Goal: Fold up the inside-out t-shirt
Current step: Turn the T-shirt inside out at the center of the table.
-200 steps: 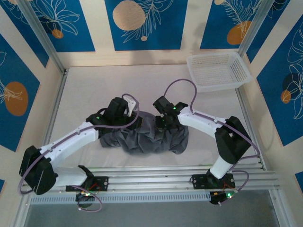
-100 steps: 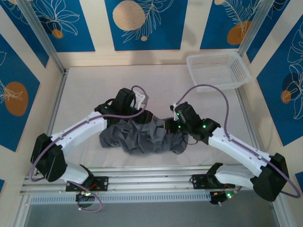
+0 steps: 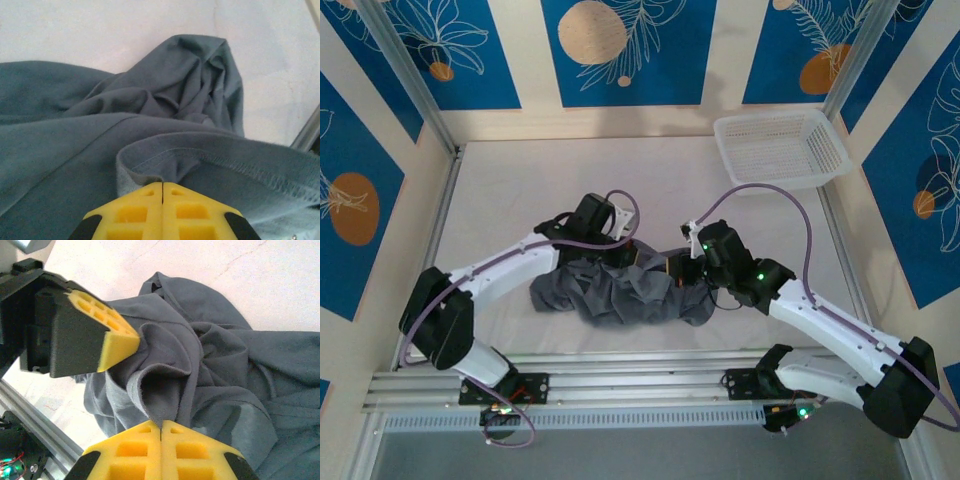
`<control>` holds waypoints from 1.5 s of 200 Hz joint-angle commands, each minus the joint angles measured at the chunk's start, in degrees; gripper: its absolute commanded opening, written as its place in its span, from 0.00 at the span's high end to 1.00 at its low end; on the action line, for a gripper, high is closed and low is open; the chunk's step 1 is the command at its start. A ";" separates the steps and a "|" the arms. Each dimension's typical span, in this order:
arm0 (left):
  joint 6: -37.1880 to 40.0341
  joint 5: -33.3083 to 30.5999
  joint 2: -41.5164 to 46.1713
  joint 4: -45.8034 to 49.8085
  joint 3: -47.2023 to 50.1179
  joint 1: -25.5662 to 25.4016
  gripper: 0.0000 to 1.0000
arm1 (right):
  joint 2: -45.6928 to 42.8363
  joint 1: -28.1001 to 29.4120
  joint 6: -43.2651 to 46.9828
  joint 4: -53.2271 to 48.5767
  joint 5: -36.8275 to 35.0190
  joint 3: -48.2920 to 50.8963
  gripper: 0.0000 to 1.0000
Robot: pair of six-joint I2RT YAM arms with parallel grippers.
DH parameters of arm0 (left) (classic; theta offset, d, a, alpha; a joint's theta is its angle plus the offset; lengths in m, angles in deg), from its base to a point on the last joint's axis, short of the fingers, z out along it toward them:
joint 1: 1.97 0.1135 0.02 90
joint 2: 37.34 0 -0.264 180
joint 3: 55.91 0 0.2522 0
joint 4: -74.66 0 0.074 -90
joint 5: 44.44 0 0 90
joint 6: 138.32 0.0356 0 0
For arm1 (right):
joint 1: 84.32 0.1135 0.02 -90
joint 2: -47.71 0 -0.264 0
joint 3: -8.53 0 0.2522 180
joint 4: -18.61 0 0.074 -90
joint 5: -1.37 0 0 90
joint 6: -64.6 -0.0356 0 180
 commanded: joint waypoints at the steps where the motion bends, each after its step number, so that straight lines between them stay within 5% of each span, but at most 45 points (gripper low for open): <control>1: 1.67 -6.15 6.09 3.18 0.29 0.39 1.00 | -1.49 -1.45 -0.98 -2.68 -3.57 0.68 1.00; 30: 2.67 -10.35 15.25 5.91 -0.08 4.76 1.00 | -6.69 -9.15 -4.28 -5.44 -5.06 3.74 1.00; 55: 2.75 -8.99 20.97 5.55 -0.08 7.33 1.00 | -10.85 -17.71 -4.56 -3.51 4.40 9.26 1.00; 90: -0.26 4.88 19.33 -3.61 3.58 6.66 1.00 | -9.96 -14.00 -7.39 8.99 17.30 17.52 1.00; 115: -0.85 5.43 14.82 -7.07 4.87 2.79 1.00 | -8.70 -8.95 -8.65 11.28 15.03 20.21 1.00; 133: 0.42 0.35 11.05 -5.65 4.07 -0.29 1.00 | -9.57 -8.48 -13.37 5.26 5.85 20.32 0.97; 149: 1.68 -1.73 7.38 -5.53 3.45 -2.67 0.83 | -13.17 -8.60 -23.97 -0.27 -3.31 23.11 0.93; 176: 3.22 -8.94 1.56 -4.39 2.85 -5.48 0.60 | -26.30 -8.66 -30.07 -5.29 -6.11 29.78 0.76; 200: 4.78 -18.25 -1.69 -2.73 2.87 -5.93 0.47 | -39.41 -8.73 -28.79 -12.99 -8.48 29.04 0.64; 222: 6.22 -23.55 -2.37 -1.72 3.01 -6.06 0.44 | -47.01 -9.09 -19.56 -9.85 -7.29 28.11 0.61; 236: 6.07 -23.21 -1.10 -2.91 3.98 -6.00 0.44 | -42.27 -9.65 -15.96 -7.72 -6.00 25.04 0.60; 253: 5.32 -21.91 1.37 -4.77 5.21 -6.05 0.43 | -26.40 -10.16 -13.46 -9.23 -5.43 17.26 0.58; 277: 4.23 -18.96 6.37 -9.00 8.30 -6.04 0.42 | -5.23 -9.99 -10.35 -12.95 -5.83 4.12 0.47; 300: 3.66 -15.25 11.73 -13.16 12.28 -6.23 0.39 | 6.00 -11.09 -7.21 -13.51 -7.97 -4.00 0.40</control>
